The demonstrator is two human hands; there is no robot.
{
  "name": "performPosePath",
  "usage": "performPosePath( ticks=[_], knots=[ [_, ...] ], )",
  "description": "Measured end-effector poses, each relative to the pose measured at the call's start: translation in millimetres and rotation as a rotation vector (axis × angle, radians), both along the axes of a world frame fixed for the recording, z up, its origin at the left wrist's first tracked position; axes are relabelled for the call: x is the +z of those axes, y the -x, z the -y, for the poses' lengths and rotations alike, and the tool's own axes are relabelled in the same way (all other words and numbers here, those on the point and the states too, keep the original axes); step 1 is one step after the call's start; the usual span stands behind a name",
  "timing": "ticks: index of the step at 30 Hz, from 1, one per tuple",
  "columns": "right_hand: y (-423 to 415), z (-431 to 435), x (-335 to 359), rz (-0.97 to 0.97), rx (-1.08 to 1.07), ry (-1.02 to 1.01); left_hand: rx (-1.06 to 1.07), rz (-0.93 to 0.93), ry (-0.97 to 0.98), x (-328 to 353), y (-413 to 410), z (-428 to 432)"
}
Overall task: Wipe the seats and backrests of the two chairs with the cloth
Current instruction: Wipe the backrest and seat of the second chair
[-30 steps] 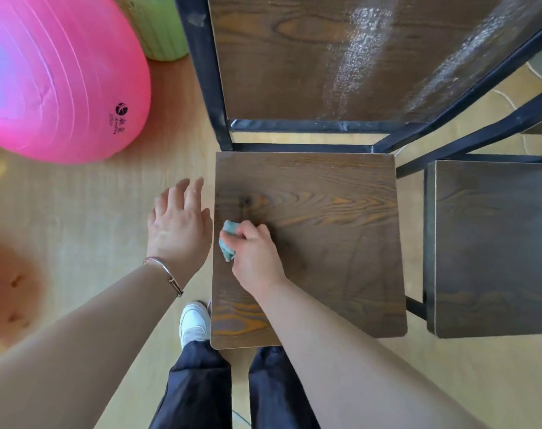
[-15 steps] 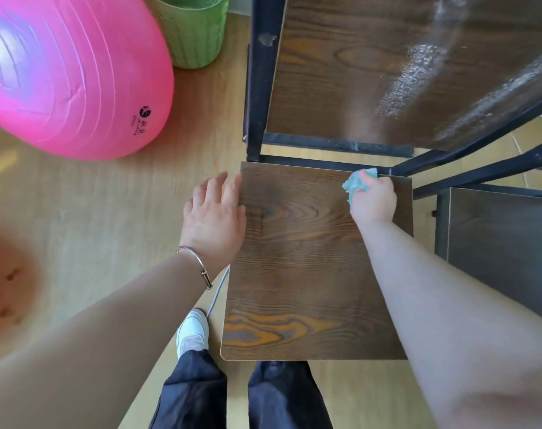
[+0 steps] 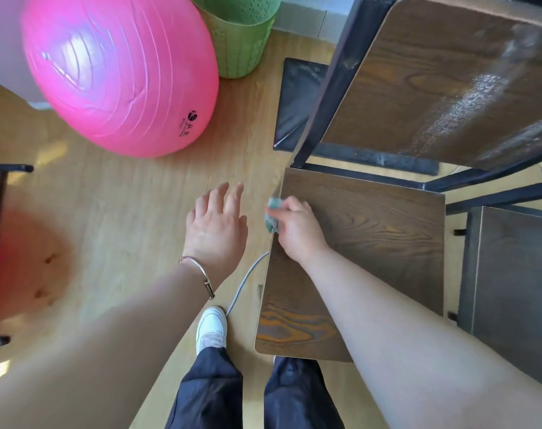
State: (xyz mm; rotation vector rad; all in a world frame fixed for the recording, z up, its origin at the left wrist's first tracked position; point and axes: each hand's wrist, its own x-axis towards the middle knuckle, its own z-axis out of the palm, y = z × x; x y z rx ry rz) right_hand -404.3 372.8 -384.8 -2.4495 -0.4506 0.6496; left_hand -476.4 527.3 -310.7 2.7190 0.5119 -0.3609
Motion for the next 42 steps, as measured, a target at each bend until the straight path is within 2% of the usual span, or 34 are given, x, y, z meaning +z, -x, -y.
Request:
performPosePath(
  ticks=[3,5,7,12,14,15,23,33,39,42],
  knots=[
    [25.7,23.9,20.0,-0.064,-0.194,-0.034,-0.005,0.037,0.007,22.7,-0.5,-3.5],
    [27.7,38.3,49.0,0.059,-0.351,-0.048,-0.026,0.065,0.008,41.2,-7.8,-3.1],
    [14.3,44.2,92.0,0.277,-0.382,-0.116,-0.039,0.107,0.014,59.4,-20.6,-2.2],
    [-64.6,28.2,218.5,0.985,-0.108,-0.293,-0.041,0.24,0.01,93.0,-54.4,-4.0],
    [-92.7,14.2,242.3,1.136,0.003,-0.28,-0.04,0.272,0.011,98.0,-62.3,-5.2],
    [-102.2,7.4,242.3,1.151,0.043,-0.255,-0.04,0.278,0.009,98.6,-64.8,-5.5],
    [-94.6,13.2,141.0,0.96,0.215,0.002,-0.027,0.283,0.02,84.6,-76.8,-3.7],
    [-66.4,0.3,42.3,0.636,0.083,0.076,0.005,0.225,0.02,43.5,-65.3,-11.7],
    [-58.4,-8.4,11.4,0.459,-0.011,0.089,0.021,0.175,0.032,25.6,-56.5,-12.3],
    [-59.9,-8.7,5.9,0.32,-0.055,0.027,0.027,0.163,0.039,23.8,-52.3,-9.8]
  ],
)
